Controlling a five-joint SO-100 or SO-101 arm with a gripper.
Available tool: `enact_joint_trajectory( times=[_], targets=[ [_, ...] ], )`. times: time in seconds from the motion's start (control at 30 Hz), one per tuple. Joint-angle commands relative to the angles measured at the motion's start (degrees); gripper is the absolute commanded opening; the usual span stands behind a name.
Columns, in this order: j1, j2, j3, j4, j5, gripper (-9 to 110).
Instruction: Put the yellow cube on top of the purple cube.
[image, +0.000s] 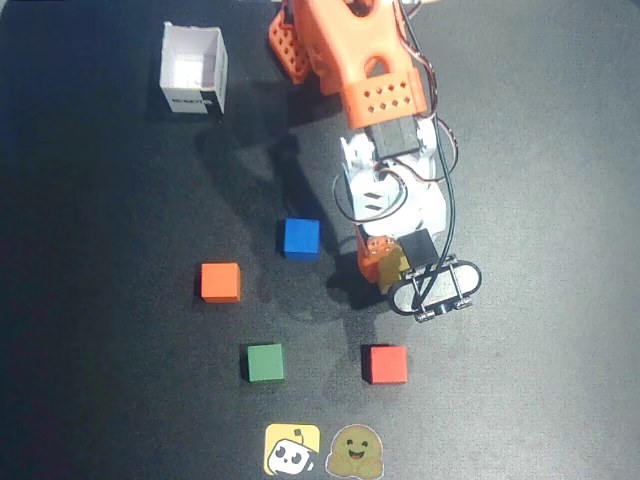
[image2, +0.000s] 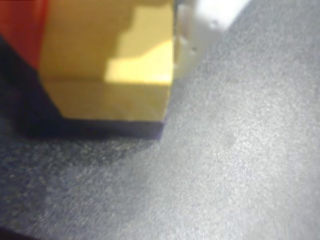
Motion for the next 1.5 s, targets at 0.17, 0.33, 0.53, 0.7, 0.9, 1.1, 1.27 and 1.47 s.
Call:
enact_joint_trajectory(
  times=[0.17, 0.33, 0.53, 0.7, 0.9, 1.1, 1.27, 1.47],
  targets=[
    [-0.7, 0.7, 1.49, -1.14, 0.97, 8],
    [-0.79, 1.67, 2.11, -1.14, 1.32, 14],
    [-0.79, 3.25, 2.81, -1.05, 2.29, 16],
    [-0.88, 3.87, 2.81, -1.14, 2.55, 17],
    [-0.88, 3.78, 2.2, -1.14, 2.9, 17],
    [-1.14, 4.31, 1.76, -1.05, 3.78, 24],
    [-1.58, 4.66, 1.76, -0.97, 5.45, 24],
    [-1.93, 6.15, 1.58, -0.35, 6.68, 24]
  ],
)
